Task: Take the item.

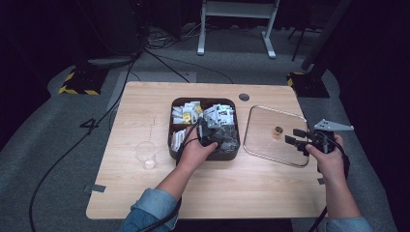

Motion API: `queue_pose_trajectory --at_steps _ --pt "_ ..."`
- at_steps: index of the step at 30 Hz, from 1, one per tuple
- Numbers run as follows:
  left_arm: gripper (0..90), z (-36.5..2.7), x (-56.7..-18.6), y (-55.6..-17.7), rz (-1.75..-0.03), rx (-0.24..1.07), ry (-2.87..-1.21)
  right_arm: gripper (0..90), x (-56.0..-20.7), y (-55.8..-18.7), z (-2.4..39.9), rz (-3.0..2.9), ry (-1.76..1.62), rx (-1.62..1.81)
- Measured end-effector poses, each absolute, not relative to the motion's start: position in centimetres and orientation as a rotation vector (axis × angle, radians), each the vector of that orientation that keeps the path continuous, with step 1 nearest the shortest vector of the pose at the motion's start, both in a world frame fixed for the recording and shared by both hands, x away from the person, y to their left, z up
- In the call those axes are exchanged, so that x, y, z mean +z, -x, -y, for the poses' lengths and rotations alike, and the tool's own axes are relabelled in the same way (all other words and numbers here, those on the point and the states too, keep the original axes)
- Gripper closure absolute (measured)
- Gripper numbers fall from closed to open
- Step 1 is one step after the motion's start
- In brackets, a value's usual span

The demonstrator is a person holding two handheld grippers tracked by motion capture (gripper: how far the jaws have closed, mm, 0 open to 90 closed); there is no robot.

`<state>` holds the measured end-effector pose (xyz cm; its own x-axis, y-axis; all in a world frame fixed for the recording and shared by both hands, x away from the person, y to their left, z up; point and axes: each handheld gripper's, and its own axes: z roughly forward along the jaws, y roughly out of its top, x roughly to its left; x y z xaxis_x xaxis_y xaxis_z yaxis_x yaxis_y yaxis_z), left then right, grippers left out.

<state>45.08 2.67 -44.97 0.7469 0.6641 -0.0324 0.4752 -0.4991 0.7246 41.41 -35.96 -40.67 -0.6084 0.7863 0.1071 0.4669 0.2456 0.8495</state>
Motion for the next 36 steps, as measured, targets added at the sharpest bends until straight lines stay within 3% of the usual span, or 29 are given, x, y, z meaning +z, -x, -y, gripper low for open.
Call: queue_pose_trajectory --at_steps 4,8,23,36 --pt "63.9 -2.6 -45.2 -45.4 -0.844 0.314 -2.222 45.2 -40.7 -41.4 35.9 -2.183 -1.155 1.311" --pt "80.3 -2.8 -44.9 -45.5 -0.843 0.325 -2.246 45.2 -40.7 -41.4 36.0 -2.18 -1.161 1.322" --pt "81.3 -3.1 -43.6 -45.6 -0.787 0.311 -2.229 45.0 -40.8 -41.5 36.3 -2.168 -1.169 1.337" --pt "81.4 -4.6 -41.3 -45.5 -0.689 0.206 -2.189 44.4 -40.9 -41.5 36.4 -2.169 -1.178 1.339"
